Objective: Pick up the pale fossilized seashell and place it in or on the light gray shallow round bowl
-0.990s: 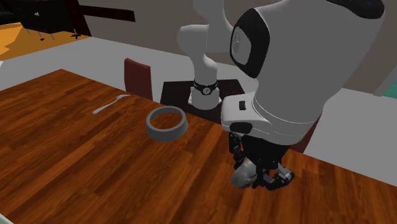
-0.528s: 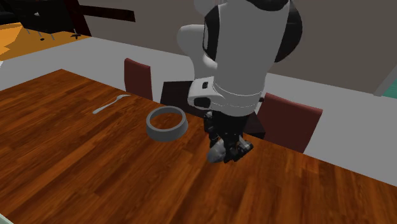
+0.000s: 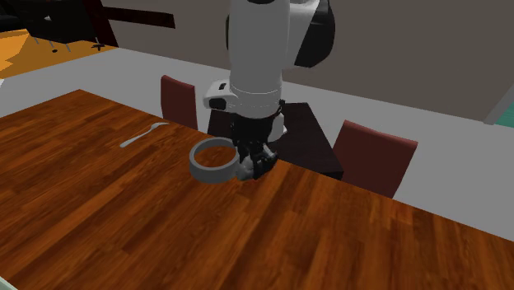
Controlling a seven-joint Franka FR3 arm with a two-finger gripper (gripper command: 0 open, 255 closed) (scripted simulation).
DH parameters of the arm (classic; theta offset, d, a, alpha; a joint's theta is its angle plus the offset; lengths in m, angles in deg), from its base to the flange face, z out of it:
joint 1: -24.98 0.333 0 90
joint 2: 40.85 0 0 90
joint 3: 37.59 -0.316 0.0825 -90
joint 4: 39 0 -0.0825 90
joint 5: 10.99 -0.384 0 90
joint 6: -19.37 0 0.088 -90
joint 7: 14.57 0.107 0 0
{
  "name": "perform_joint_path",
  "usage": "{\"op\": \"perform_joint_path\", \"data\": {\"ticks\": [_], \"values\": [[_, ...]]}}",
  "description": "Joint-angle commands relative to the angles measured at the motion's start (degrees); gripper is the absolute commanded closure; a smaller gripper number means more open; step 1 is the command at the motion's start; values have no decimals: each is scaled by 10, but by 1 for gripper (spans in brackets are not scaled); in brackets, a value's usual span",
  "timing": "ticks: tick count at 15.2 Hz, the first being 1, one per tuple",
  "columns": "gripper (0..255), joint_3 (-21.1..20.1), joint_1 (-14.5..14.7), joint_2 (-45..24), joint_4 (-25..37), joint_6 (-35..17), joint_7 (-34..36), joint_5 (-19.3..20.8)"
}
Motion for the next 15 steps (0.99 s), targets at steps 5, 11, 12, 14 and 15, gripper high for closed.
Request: {"op": "perform_joint_path", "data": {"ticks": [5,11,12,14,15], "values": [[255,55,-39,102,-85,12,-75,27],[255,119,-103,189,-147,31,-157,80],[255,131,-116,202,-155,34,-172,90],[255,150,-138,220,-165,40,-198,108],[255,151,-139,213,-170,28,-197,110]]}}
